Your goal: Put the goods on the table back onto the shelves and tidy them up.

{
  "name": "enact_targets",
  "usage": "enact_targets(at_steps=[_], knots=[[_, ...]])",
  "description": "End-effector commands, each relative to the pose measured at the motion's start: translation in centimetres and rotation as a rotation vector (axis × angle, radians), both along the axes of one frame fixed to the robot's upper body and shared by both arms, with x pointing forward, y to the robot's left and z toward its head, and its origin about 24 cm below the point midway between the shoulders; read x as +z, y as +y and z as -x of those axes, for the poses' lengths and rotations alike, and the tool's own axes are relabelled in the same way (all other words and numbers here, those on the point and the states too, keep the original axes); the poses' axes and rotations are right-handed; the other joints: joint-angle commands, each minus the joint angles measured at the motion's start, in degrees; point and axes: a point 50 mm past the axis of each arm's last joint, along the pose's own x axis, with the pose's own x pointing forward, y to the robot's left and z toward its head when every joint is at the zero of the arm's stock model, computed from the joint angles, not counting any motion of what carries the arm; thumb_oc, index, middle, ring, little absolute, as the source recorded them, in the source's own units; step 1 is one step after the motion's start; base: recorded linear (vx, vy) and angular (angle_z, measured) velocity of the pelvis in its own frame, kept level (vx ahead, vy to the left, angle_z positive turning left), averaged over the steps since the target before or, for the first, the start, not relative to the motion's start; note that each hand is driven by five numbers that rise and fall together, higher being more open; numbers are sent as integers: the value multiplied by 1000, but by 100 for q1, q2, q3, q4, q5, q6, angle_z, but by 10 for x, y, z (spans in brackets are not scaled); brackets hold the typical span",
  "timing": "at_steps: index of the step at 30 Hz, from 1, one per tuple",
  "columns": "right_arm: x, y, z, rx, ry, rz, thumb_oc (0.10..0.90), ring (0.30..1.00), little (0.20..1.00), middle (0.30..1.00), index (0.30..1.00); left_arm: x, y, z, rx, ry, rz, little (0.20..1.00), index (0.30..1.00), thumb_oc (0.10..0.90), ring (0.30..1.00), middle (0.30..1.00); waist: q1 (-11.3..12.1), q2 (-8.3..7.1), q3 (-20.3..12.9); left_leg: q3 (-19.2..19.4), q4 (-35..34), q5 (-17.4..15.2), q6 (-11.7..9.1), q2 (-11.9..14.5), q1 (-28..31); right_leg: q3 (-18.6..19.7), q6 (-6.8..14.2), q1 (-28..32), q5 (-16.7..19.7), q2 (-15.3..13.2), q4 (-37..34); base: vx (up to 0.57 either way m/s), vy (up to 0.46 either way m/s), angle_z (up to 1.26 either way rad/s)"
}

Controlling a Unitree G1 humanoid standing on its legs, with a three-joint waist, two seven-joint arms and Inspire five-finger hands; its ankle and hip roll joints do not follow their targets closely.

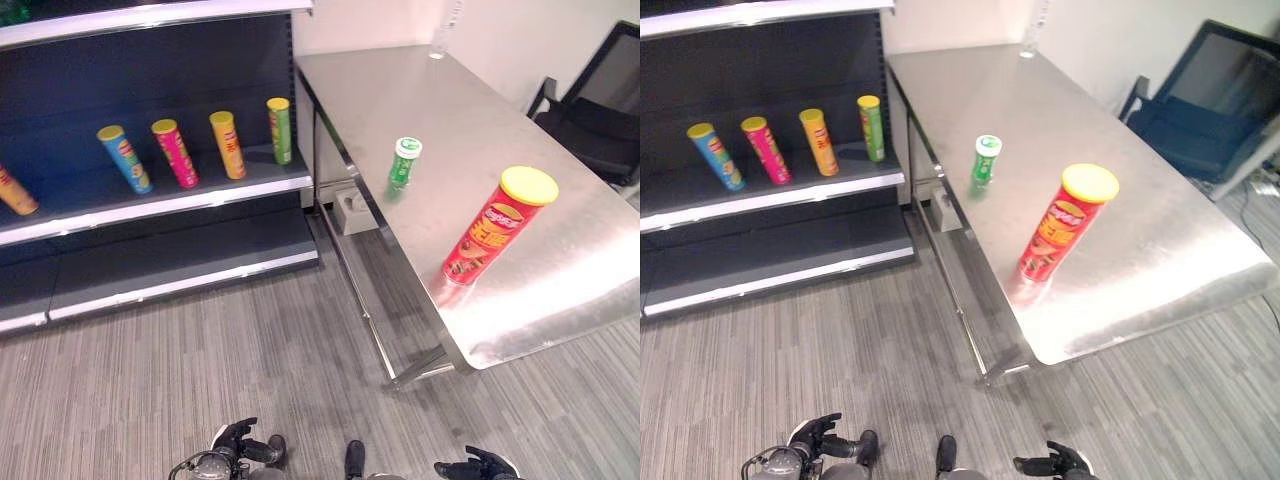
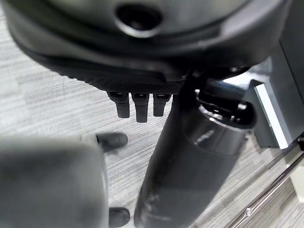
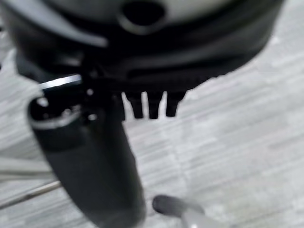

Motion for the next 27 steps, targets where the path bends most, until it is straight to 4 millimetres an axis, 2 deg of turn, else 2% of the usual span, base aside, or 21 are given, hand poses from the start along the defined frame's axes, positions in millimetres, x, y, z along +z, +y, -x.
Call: enact_targets(at_steps=[1,5,6,7,9,10,11,12,13,14,15,16,17,18,20,21,22,23,24,27], knots=[[-2,4,3,-11,0,-6,800,900,900,900,900,13,26,-19,47,-89,-48,900,900,800,900,900,111,-204,-104,47,-20,-397,-45,-103,180,412,782,82,-428,-460,404,59,122,-41],[-3,-1,13,-93,17,-7,800,900,900,900,900,9,34,-7,98,-50,-59,900,900,800,900,900,84,-201,-152,250,-157,-433,-13,-92,351,540,852,74,-363,-490,352,42,84,-34],[2,-20,19,-218,-2,24,800,900,900,900,900,9,42,-1,136,-40,-66,900,900,800,900,900,11,-212,-190,362,-159,-478,0,-92,409,618,897,58,-326,-510,339,35,47,-21],[2,-20,19,-218,-2,24,800,900,900,900,900,9,42,-1,136,-40,-66,900,900,800,900,900,19,-210,-186,368,-159,-481,1,-91,415,624,898,61,-326,-509,340,55,67,-43],[18,-59,35,-376,-20,104,800,900,900,900,900,9,52,7,162,-30,-72,900,900,800,900,900,-59,-233,-243,442,-159,-528,7,-82,470,672,939,78,-306,-537,302,59,40,-44],[34,-88,44,-455,-43,178,800,900,900,900,900,9,55,12,161,-20,-77,900,900,800,900,900,-98,-238,-277,466,-159,-552,7,-85,496,688,963,100,-301,-545,283,87,58,-18],[77,-144,47,-575,-148,343,800,900,900,900,900,10,58,12,142,-24,-87,900,900,800,900,900,-168,-240,-325,499,-159,-593,1,-89,541,718,1003,120,-284,-569,252,75,58,-7],[105,-170,42,-614,-239,433,800,900,900,900,900,10,56,11,131,-29,-91,900,900,800,900,900,-196,-236,-337,511,-159,-617,-2,-94,560,715,1029,137,-278,-582,226,52,50,-6],[131,-188,35,-616,-327,521,800,900,900,900,900,10,53,10,122,-32,-89,900,900,800,900,900,-221,-229,-342,511,-159,-636,-6,-88,578,704,1046,148,-278,-595,206,0,0,0],[132,-188,36,-618,-326,524,800,900,900,900,900,9,52,10,119,-31,-87,900,900,800,900,900,-211,-214,-337,508,-159,-641,-5,-86,585,700,1047,158,-279,-593,203,0,0,0],[165,-206,23,-597,-435,620,800,900,900,900,900,8,49,12,108,-24,-83,900,900,800,900,900,-223,-202,-344,505,-159,-656,-10,-88,604,689,1056,171,-280,-598,184,6,11,-3],[238,-224,-17,-491,-689,789,800,900,900,900,900,5,43,15,89,-9,-78,900,900,800,900,900,-226,-222,-373,520,-159,-668,-26,-83,627,677,1072,194,-273,-608,158,10,5,-5],[265,-223,-35,-432,-787,839,800,900,900,900,900,4,40,15,82,-8,-70,900,900,800,900,900,-212,-217,-380,521,-159,-675,-35,-75,645,661,1072,215,-272,-608,144,-23,-5,-12],[266,-223,-35,-432,-788,840,800,900,900,900,900,4,39,14,83,-10,-69,900,900,800,900,900,-217,-218,-372,524,-159,-623,-34,-81,617,665,1066,181,-234,-612,157,-25,-19,-20],[320,-207,-72,-276,-1026,894,800,900,900,900,900,3,36,15,70,-9,-59,900,900,800,900,900,-191,-223,-409,512,-159,-625,-53,-64,629,628,1058,200,-238,-608,134,-6,-35,-10],[361,-180,-99,-133,-1267,869,800,900,900,900,900,3,33,16,56,-13,-48,900,900,800,900,900,-153,-223,-423,505,-159,-620,-70,-41,655,590,1049,238,-247,-604,123,13,-35,4],[361,-179,-99,-133,-1267,869,800,900,900,900,900,3,33,16,57,-13,-48,900,900,800,900,900,-160,-225,-428,501,-159,-619,-70,-41,650,586,1049,236,-248,-604,124,22,-46,-3],[395,-151,-115,0,-1480,816,800,900,900,900,900,3,31,17,35,-19,-31,900,900,800,900,900,-107,-225,-460,478,-159,-615,-88,-16,669,547,1041,281,-263,-600,108,0,0,0],[395,-151,-115,1,-1481,816,800,900,900,900,900,3,31,17,36,-19,-31,900,900,800,900,900,-117,-226,-465,474,-159,-614,-88,-17,663,542,1041,277,-264,-601,108,20,-31,9],[434,-118,-123,151,-1689,778,800,900,900,900,900,4,29,19,23,-30,-18,900,900,800,900,900,-23,-240,-539,441,-159,-606,-118,12,662,460,1027,336,-290,-589,87,14,-27,19]])
